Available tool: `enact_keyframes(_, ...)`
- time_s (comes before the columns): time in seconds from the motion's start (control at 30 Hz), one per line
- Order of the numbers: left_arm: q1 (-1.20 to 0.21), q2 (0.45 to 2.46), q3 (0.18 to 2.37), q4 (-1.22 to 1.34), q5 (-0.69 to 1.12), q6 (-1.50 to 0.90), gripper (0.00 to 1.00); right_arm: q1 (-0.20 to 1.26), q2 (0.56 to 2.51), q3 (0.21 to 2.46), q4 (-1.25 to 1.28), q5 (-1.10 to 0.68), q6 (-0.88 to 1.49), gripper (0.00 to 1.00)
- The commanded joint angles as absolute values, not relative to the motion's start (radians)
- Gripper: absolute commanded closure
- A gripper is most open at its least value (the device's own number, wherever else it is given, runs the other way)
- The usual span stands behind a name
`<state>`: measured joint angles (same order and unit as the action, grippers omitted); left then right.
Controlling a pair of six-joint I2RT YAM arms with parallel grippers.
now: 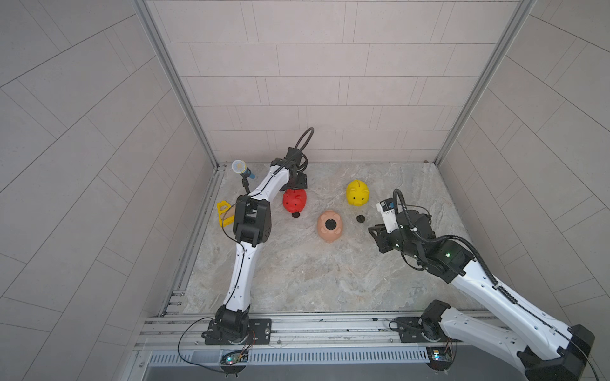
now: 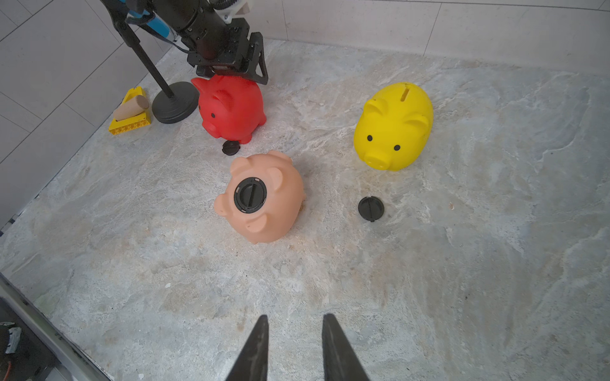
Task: Close piggy banks
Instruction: Move the piggy bank to the center of the board.
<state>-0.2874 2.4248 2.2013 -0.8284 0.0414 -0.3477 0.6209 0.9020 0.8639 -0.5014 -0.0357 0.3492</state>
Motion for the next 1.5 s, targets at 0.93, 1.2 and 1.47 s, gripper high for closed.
enact_keyframes(0.93,-0.305,1.925,1.336,-0.711,0.06,-0.455,0.2,0.612,0.888,0.867,-0.508,-0.063,0.361,0.71)
enact_keyframes(1.2,-0.316,1.877,1.24,-0.686,0.089,-0.483,0.19,0.612,0.885,0.867,-0.505,-0.071,0.364,0.71)
enact_keyframes(1.47,-0.334,1.829,1.218,-0.694,0.103,-0.492,0.13,0.612,0.887,0.871,-0.514,-0.059,0.366,0.69)
